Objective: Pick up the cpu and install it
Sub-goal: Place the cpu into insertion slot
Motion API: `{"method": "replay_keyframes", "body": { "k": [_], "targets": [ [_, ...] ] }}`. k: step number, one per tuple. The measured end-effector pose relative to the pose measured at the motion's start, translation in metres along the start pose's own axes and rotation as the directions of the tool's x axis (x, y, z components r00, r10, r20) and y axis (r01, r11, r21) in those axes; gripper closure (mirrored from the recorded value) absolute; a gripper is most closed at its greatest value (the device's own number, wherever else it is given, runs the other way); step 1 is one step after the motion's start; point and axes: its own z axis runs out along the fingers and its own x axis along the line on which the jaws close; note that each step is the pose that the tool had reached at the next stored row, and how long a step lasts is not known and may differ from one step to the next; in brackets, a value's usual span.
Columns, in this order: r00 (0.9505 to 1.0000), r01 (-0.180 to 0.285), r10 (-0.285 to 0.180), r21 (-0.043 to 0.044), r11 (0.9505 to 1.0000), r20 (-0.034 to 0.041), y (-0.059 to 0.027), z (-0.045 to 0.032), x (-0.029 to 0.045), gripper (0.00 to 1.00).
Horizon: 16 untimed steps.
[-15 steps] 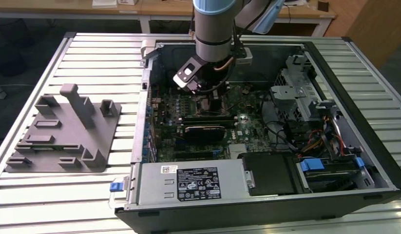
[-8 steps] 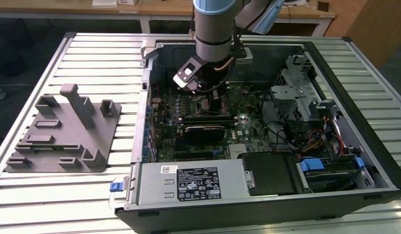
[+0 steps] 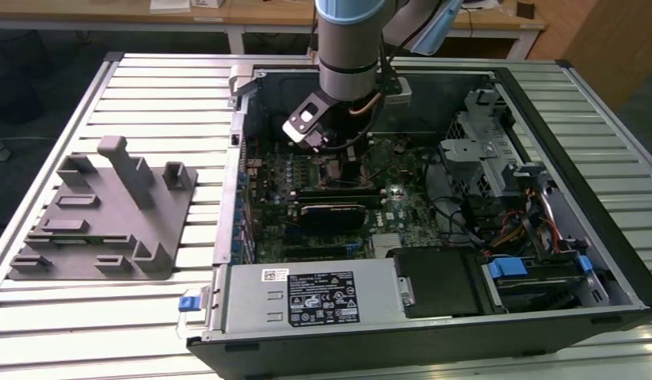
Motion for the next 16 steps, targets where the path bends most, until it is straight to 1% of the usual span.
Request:
{"method": "replay_keyframes", "body": {
  "k": [3, 4, 9, 11, 13, 14, 16],
  "targets": [
    [1.0000, 0.000, 0.000, -0.0018, 1.0000, -0.0023, 0.0007, 0.0011, 0.0008, 0.45],
    [1.0000, 0.000, 0.000, -0.0017, 1.0000, -0.0023, 0.0008, 0.0011, 0.0008, 0.40],
    [1.0000, 0.000, 0.000, -0.0016, 1.0000, -0.0027, 0.0009, 0.0004, 0.0009, 0.40],
    [1.0000, 0.000, 0.000, -0.0025, 1.0000, -0.0045, 0.0012, -0.0021, 0.0012, 0.40],
    [1.0000, 0.000, 0.000, -0.0014, 1.0000, -0.0027, 0.0013, -0.0063, 0.0009, 0.40],
    [1.0000, 0.000, 0.000, -0.0017, 1.0000, -0.0030, 0.0015, -0.0080, 0.0009, 0.40],
    [1.0000, 0.000, 0.000, -0.0016, 1.0000, -0.0029, 0.0015, -0.0091, 0.0009, 0.40]
  ]
}}
